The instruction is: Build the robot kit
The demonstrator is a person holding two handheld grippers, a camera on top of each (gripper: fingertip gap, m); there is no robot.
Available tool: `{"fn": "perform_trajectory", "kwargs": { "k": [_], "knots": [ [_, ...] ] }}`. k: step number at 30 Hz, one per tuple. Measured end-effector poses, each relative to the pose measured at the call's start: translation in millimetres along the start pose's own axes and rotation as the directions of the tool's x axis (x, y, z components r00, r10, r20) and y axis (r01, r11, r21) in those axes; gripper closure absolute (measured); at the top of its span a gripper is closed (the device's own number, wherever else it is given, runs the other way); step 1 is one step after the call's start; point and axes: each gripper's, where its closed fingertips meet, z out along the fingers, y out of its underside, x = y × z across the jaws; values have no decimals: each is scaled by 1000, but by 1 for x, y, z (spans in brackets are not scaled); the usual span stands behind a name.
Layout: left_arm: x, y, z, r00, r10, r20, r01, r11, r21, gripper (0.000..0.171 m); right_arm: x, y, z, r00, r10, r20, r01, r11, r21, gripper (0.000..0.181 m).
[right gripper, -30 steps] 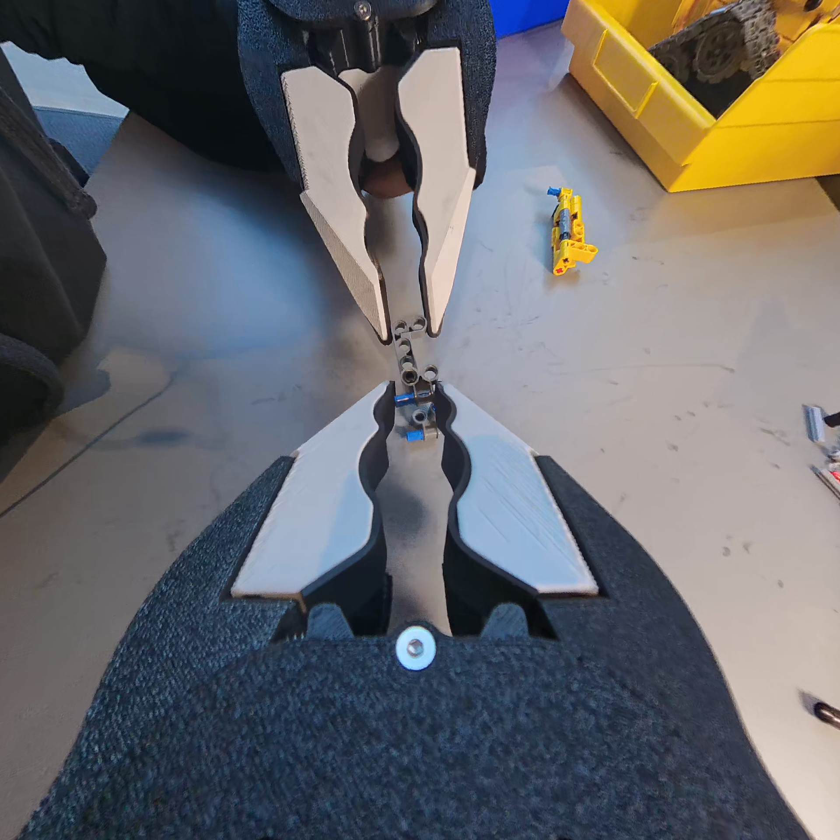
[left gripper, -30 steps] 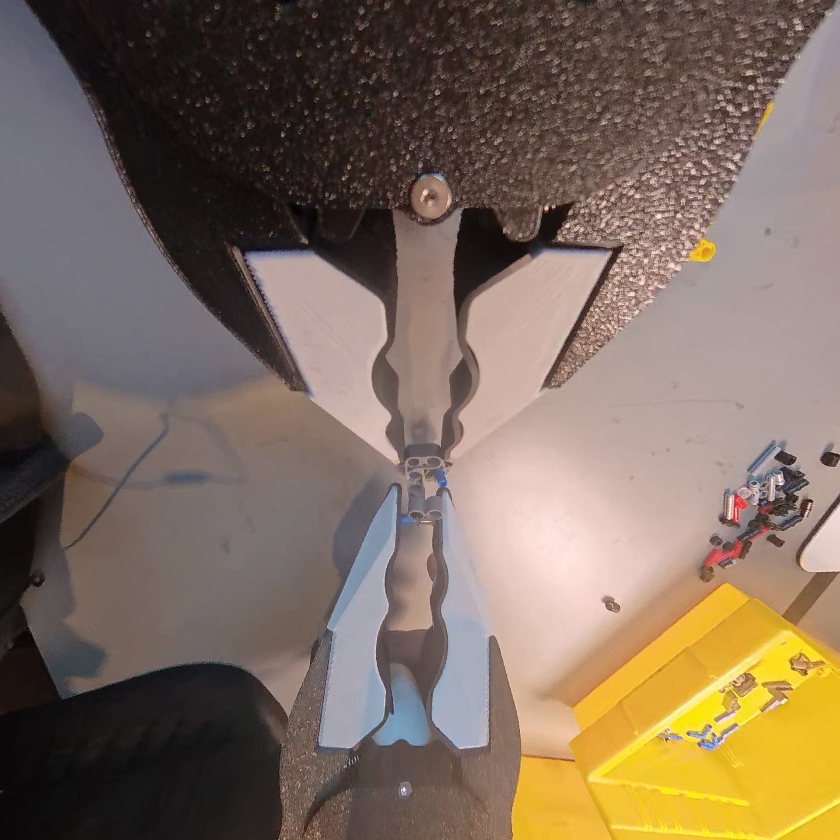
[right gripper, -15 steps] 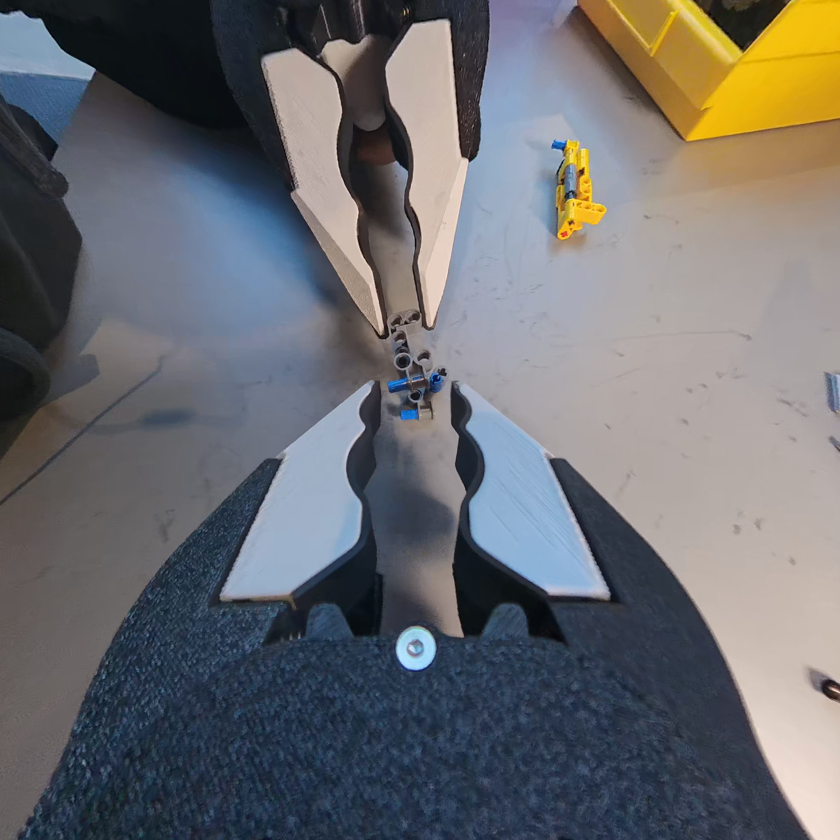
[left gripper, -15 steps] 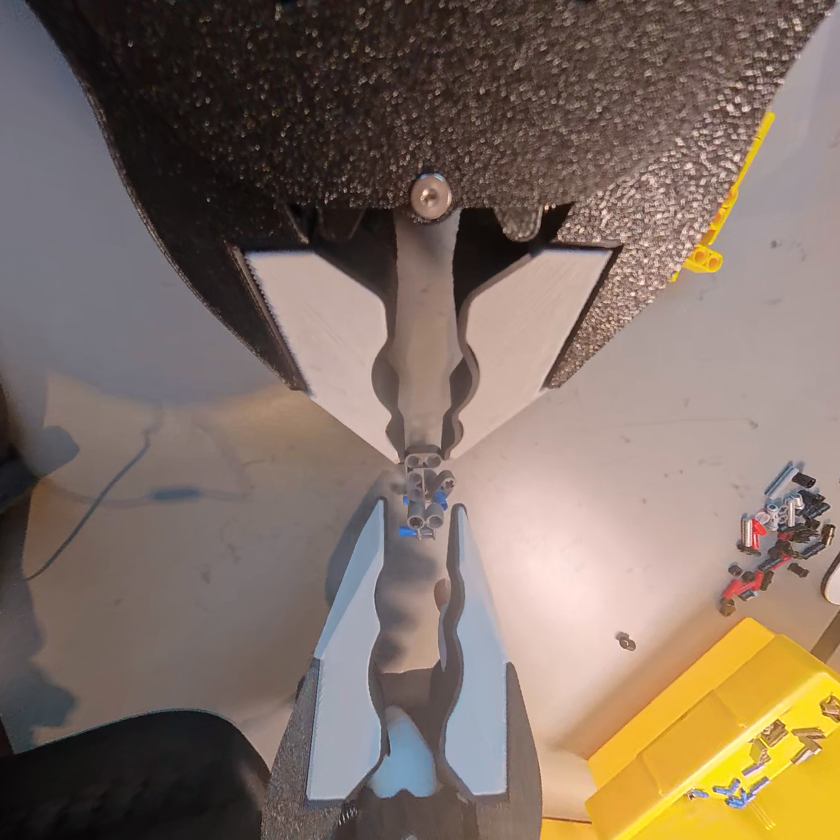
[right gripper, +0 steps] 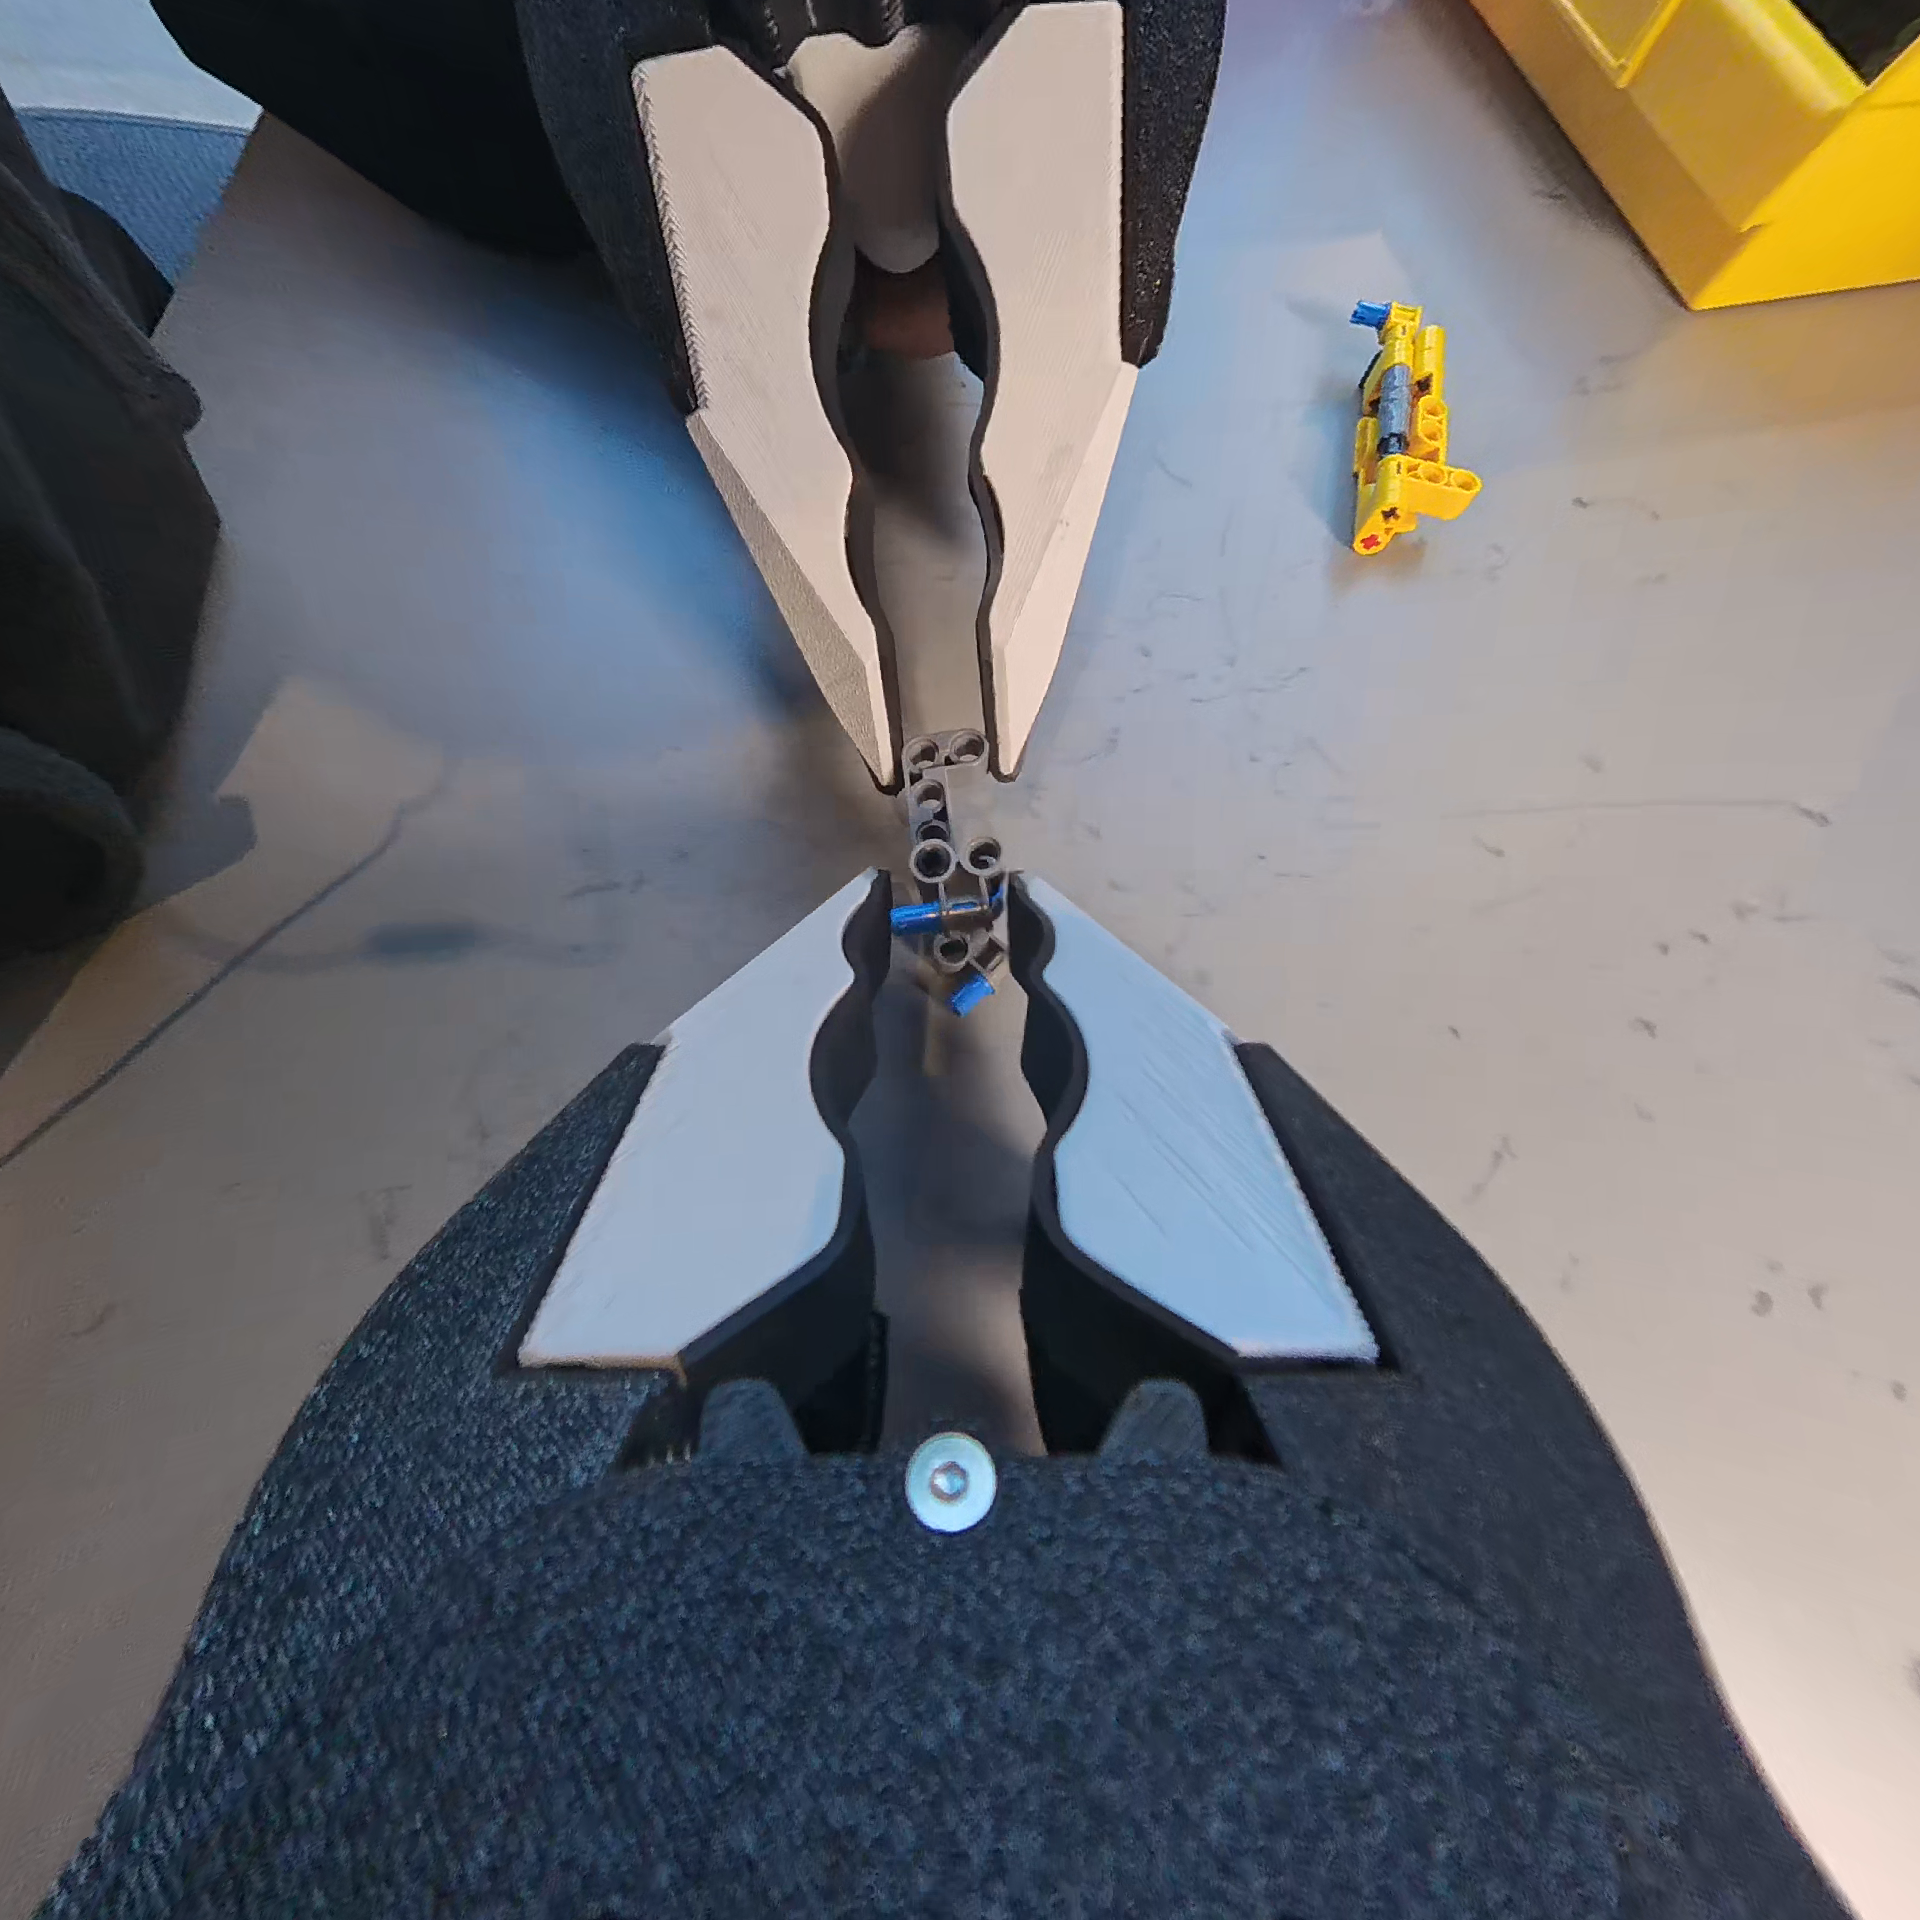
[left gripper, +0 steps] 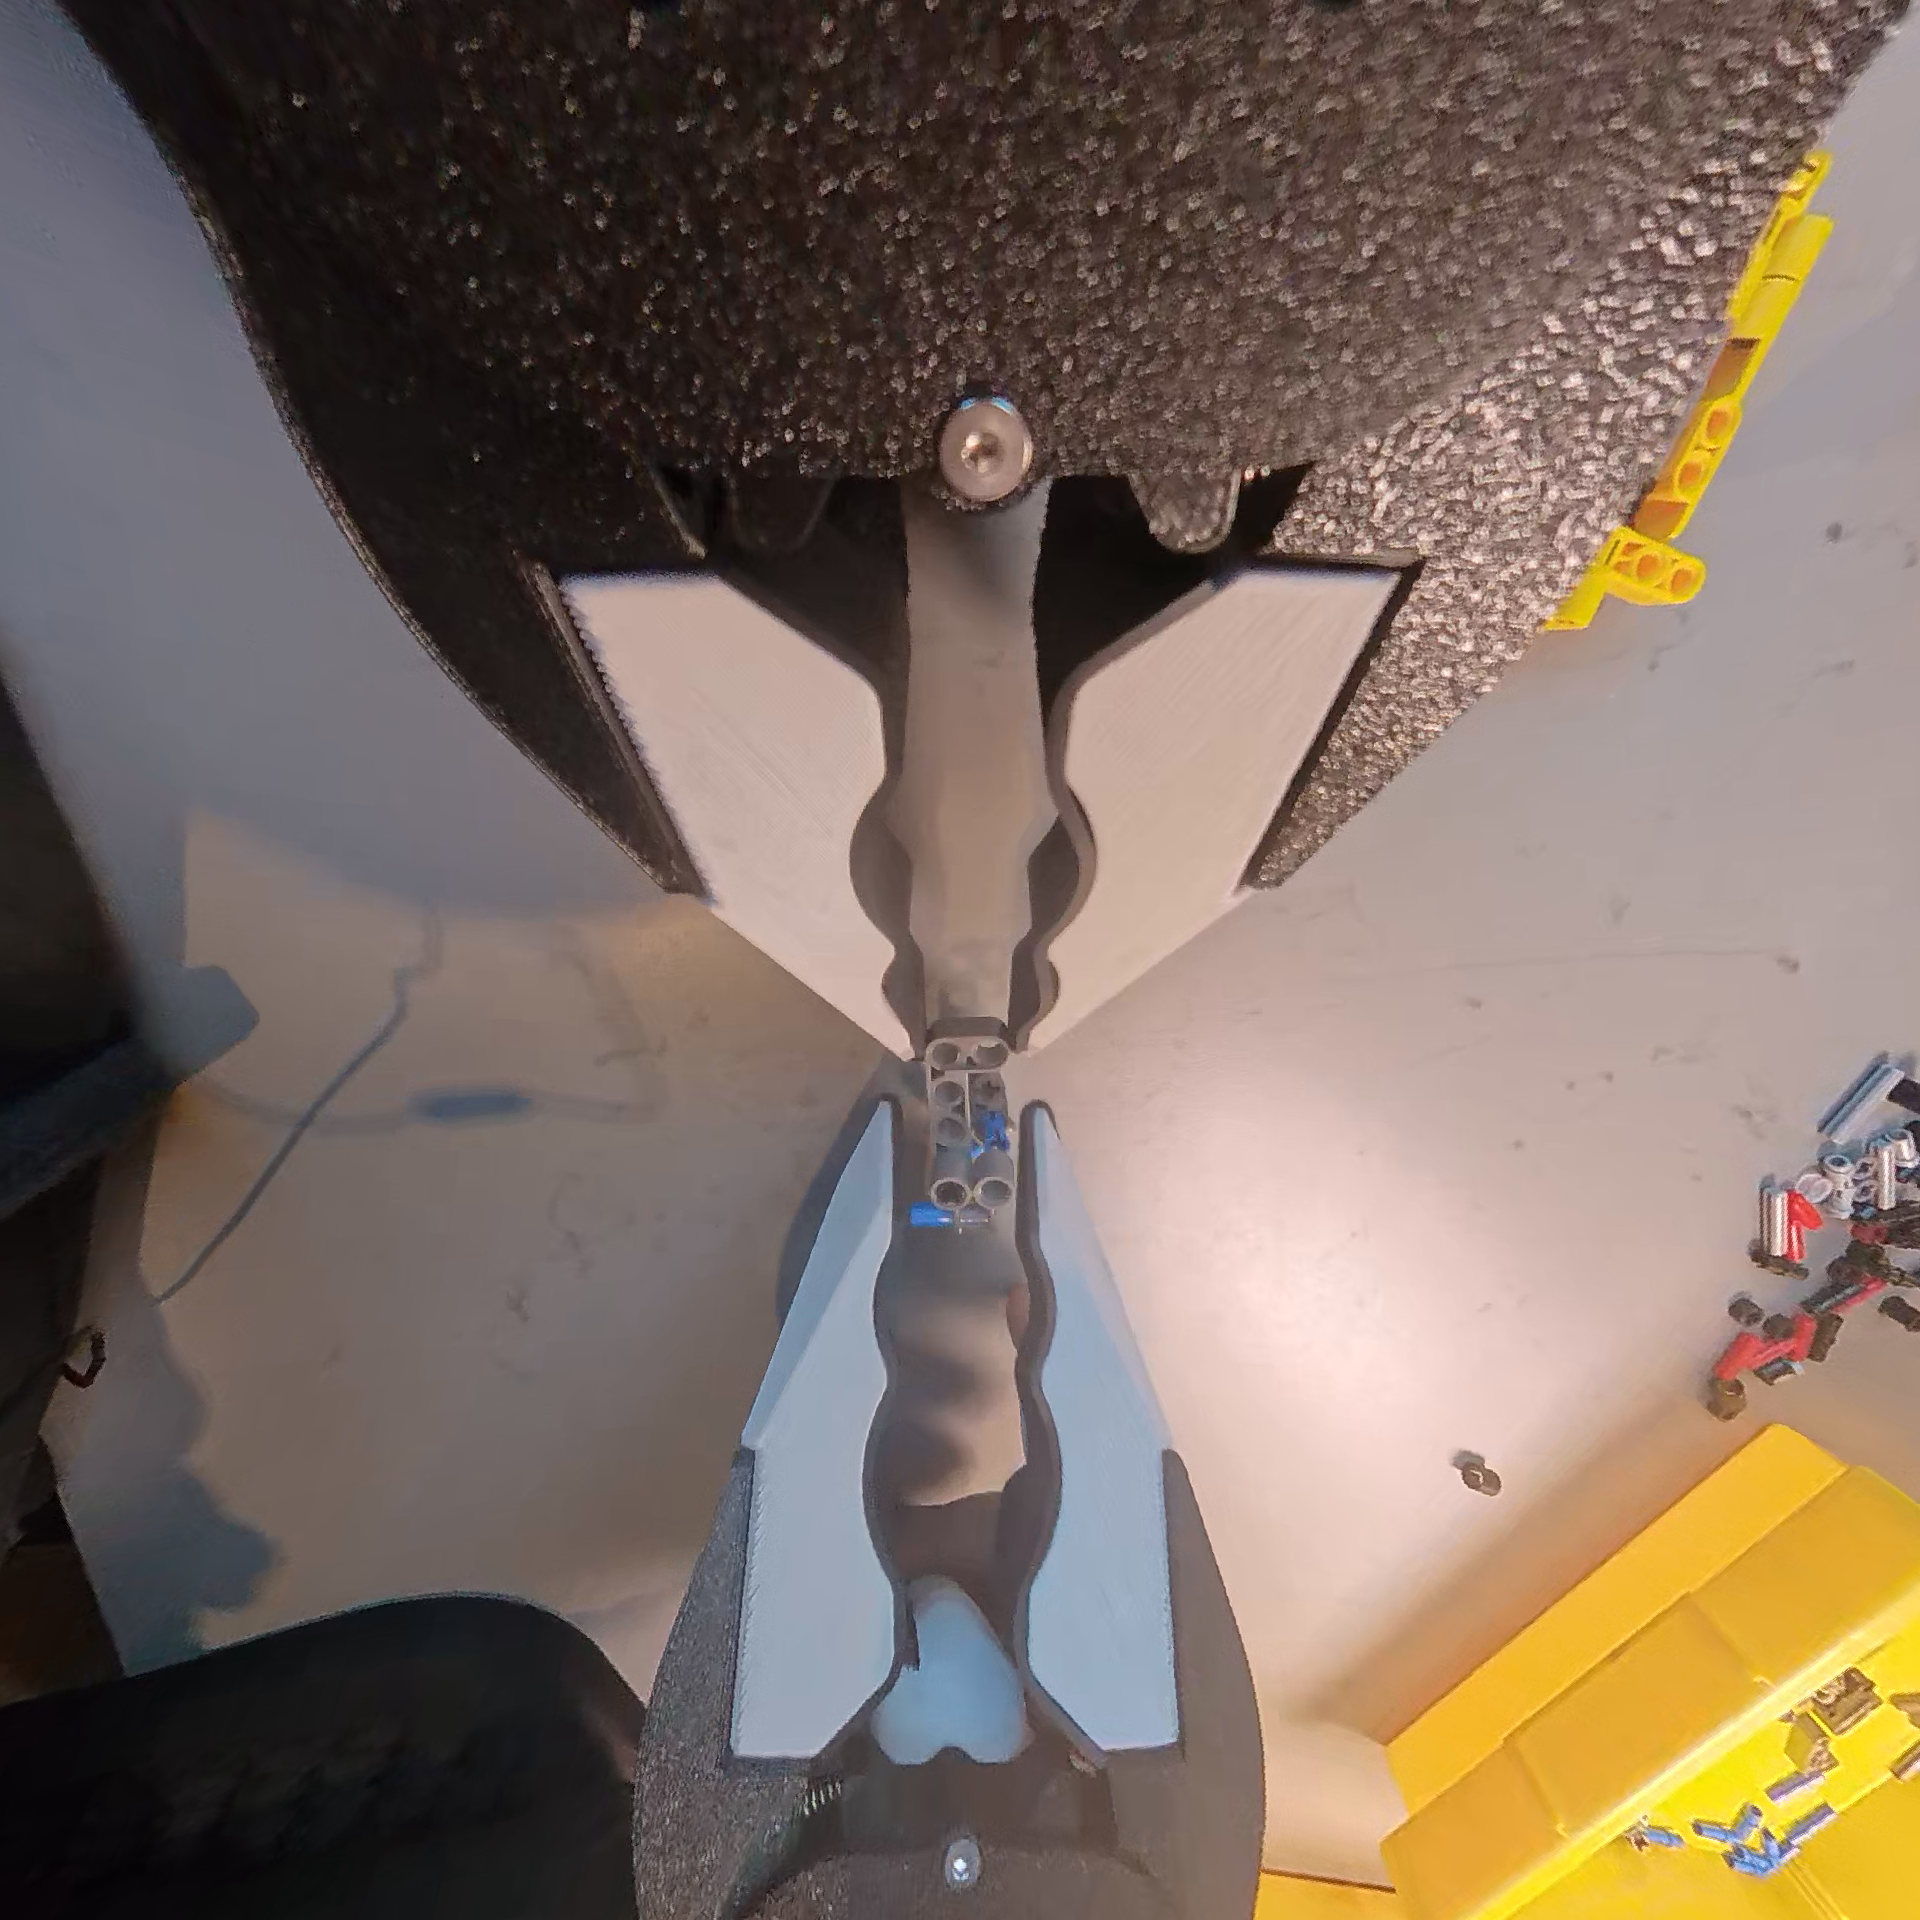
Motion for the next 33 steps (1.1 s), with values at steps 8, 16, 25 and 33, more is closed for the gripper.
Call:
{"fn": "perform_trajectory", "kwargs": {
  "k": [8,16,25,33],
  "knots": [
    [1,1,0,1000,-14,-11,14,1000,-5,157,2,-12,-15,1000,-12,-16,13,997,74,156],
    [4,2,3,1000,7,-9,-7,1000,-21,157,-1,-7,-13,1000,-18,6,18,998,61,166],
    [6,-5,3,999,40,4,-40,999,1,157,4,-7,-19,1000,-15,-5,16,996,82,166],
    [9,0,5,999,53,-5,-54,998,-29,158,2,-4,-16,1000,-16,4,16,997,73,166]
  ]
}}
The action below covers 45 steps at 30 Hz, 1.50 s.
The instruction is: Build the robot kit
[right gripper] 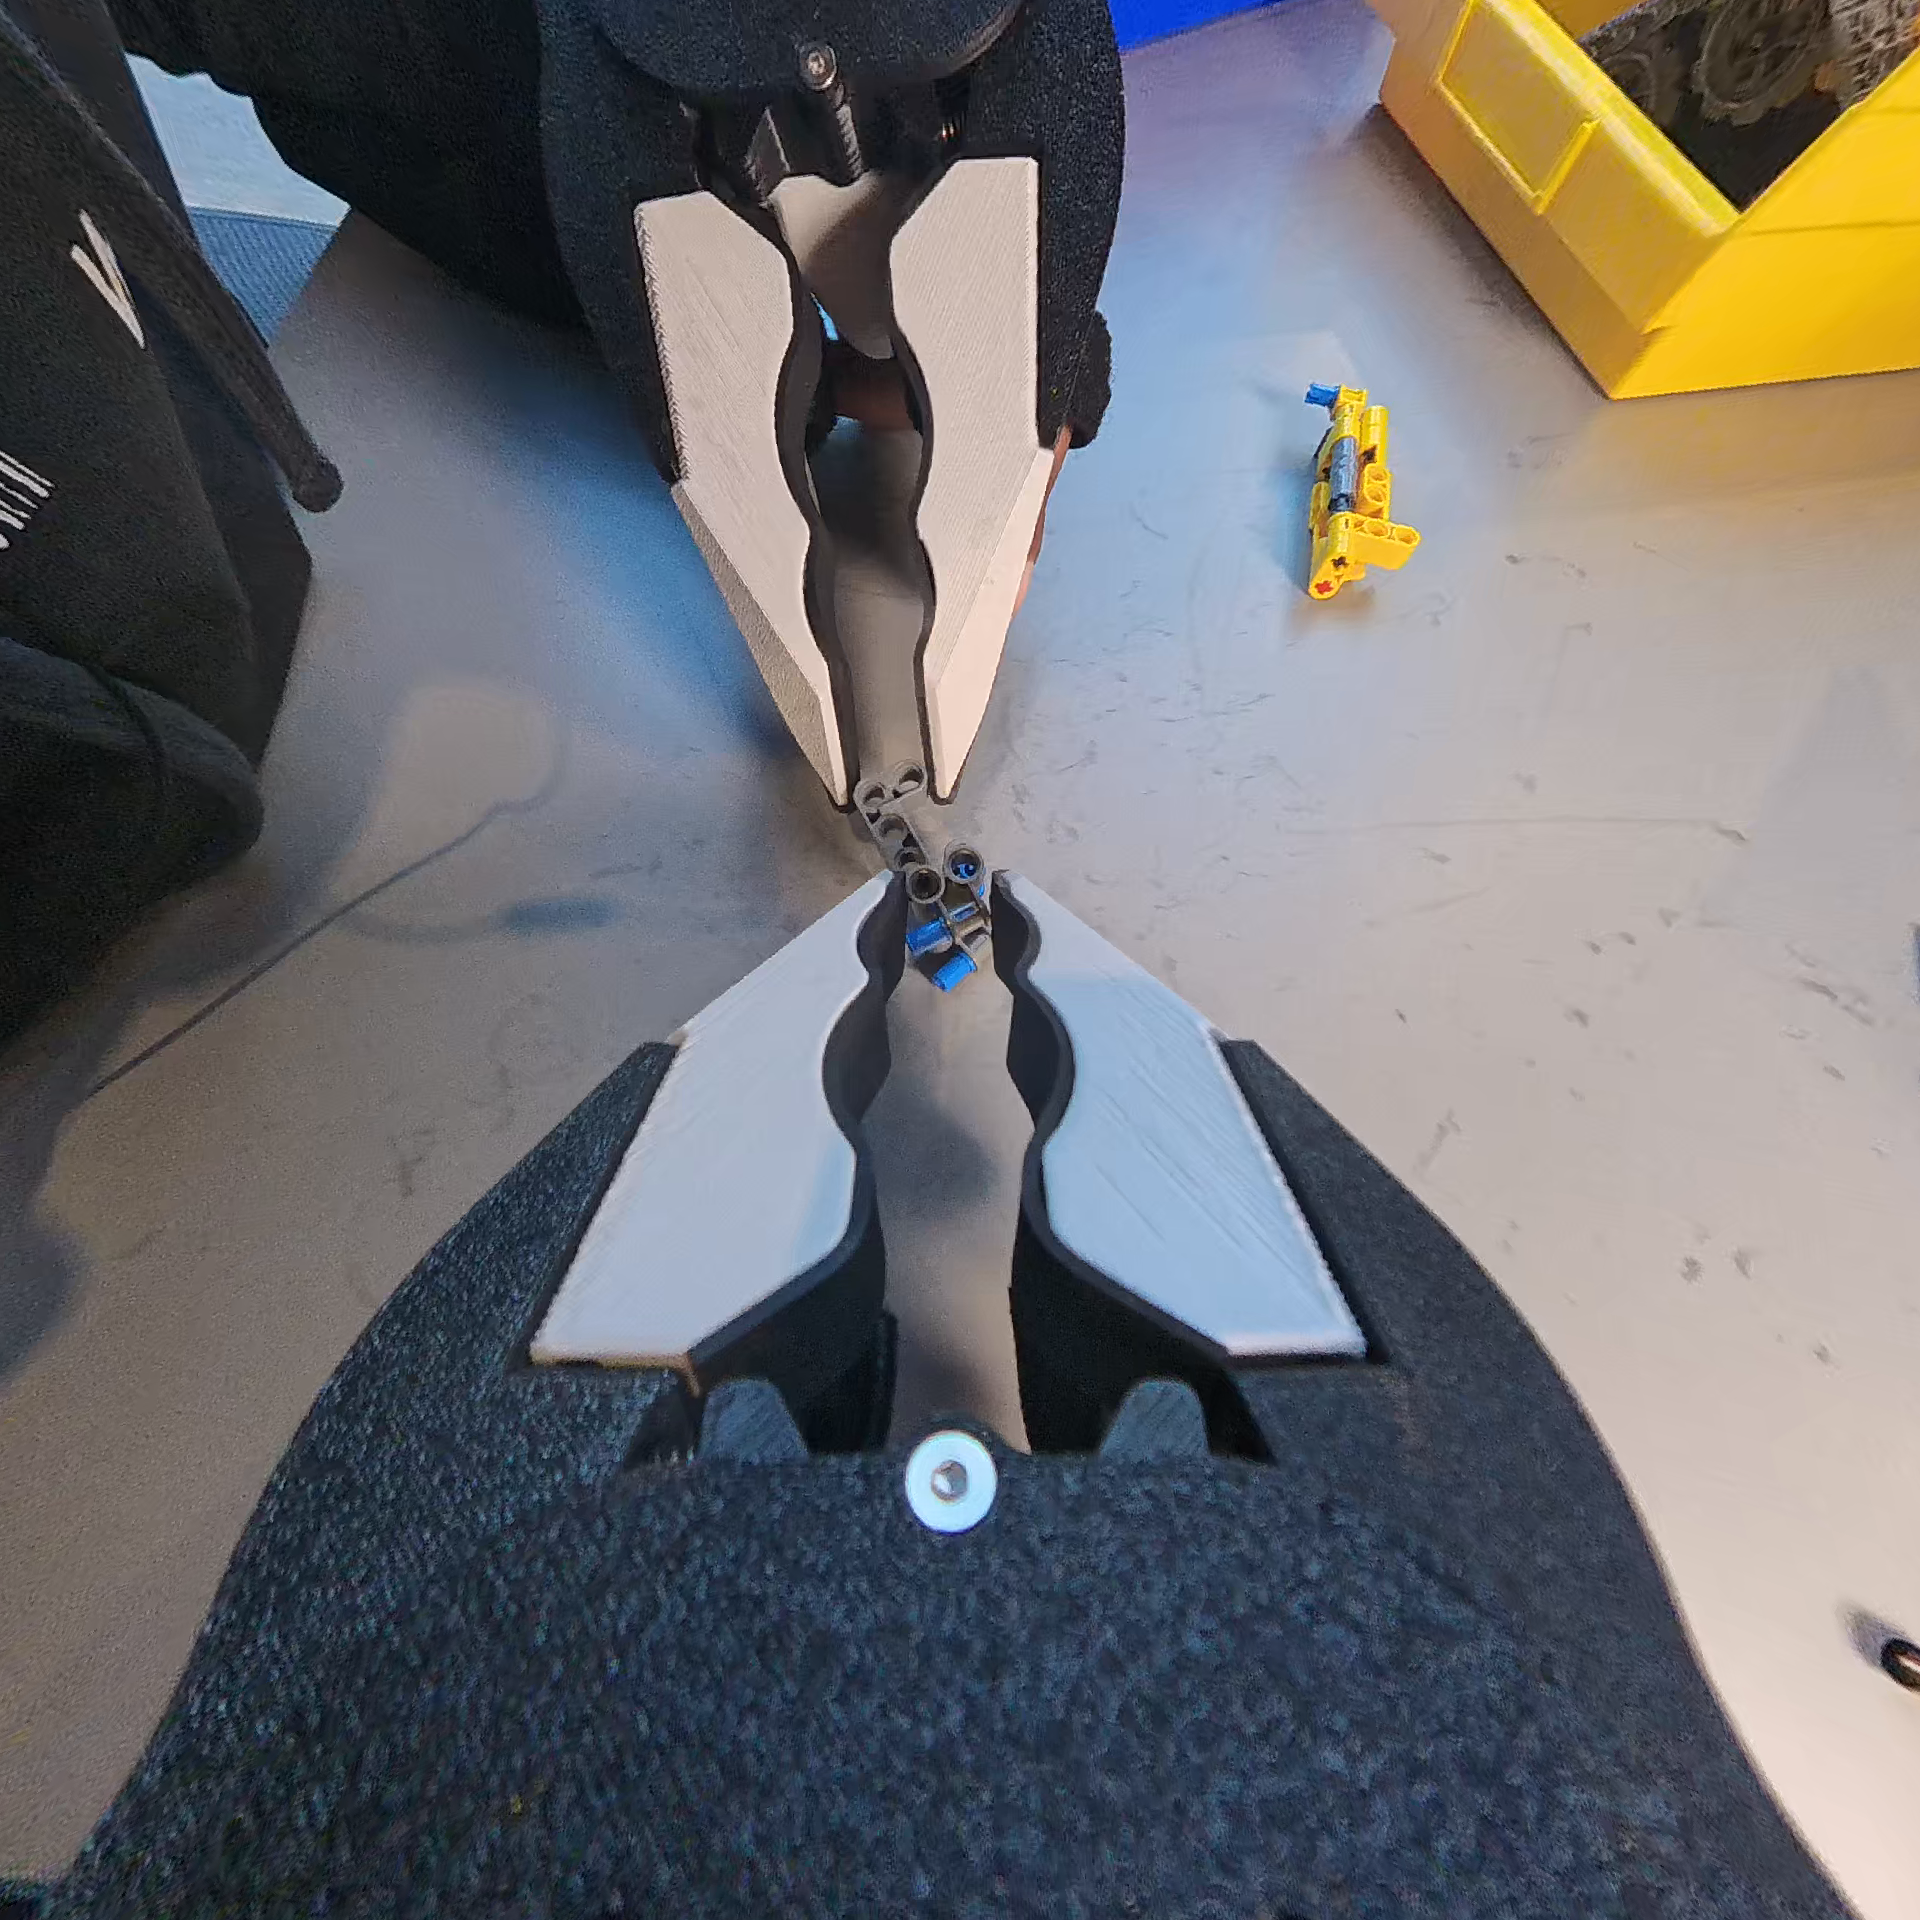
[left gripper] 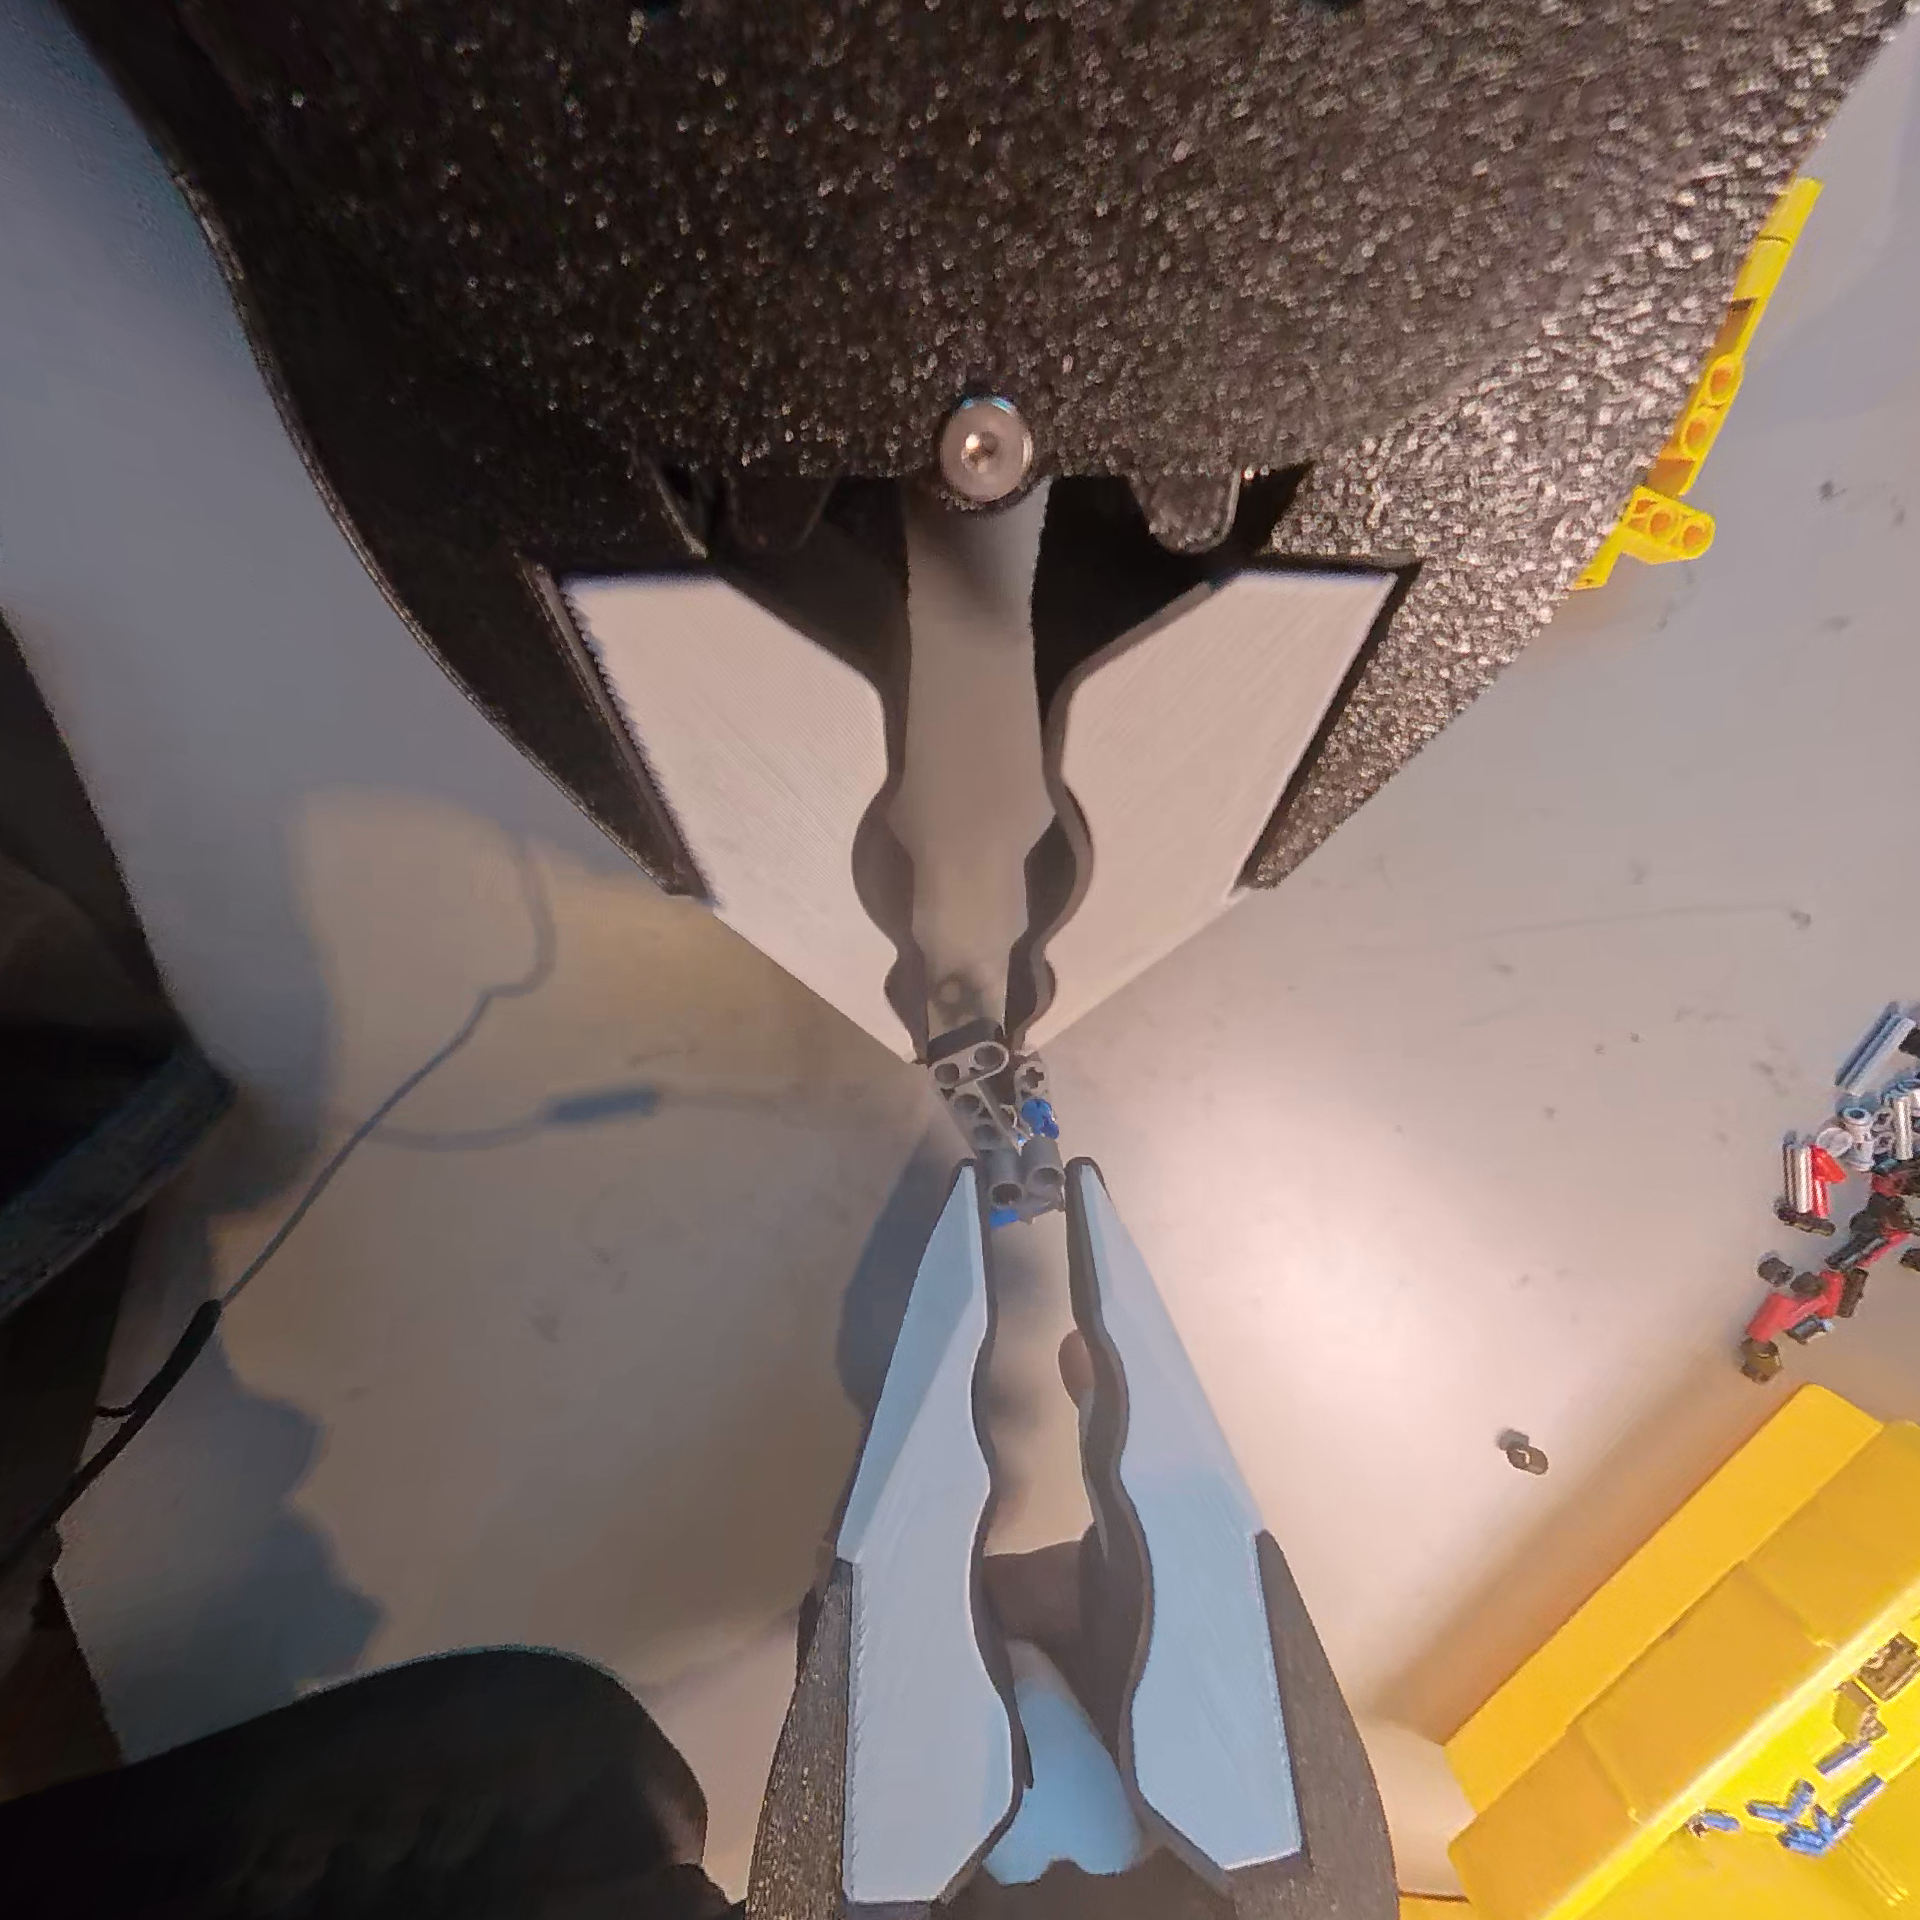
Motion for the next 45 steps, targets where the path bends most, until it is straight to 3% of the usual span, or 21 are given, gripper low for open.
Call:
{"fn": "perform_trajectory", "kwargs": {
  "k": [19,32,40,45],
  "knots": [
    [-4,3,1,999,-34,4,34,999,-4,158,5,3,3,1000,7,-13,-7,999,-32,166],
    [-7,2,1,983,-173,-58,173,985,-5,158,8,5,3,998,56,10,-53,986,-157,167],
    [-6,8,0,970,-222,-101,220,975,-30,132,9,3,4,999,35,14,-32,985,-171,167],
    [-3,11,8,978,-180,-108,172,982,-75,134,9,2,4,999,37,13,-34,985,-167,167]
  ]
}}
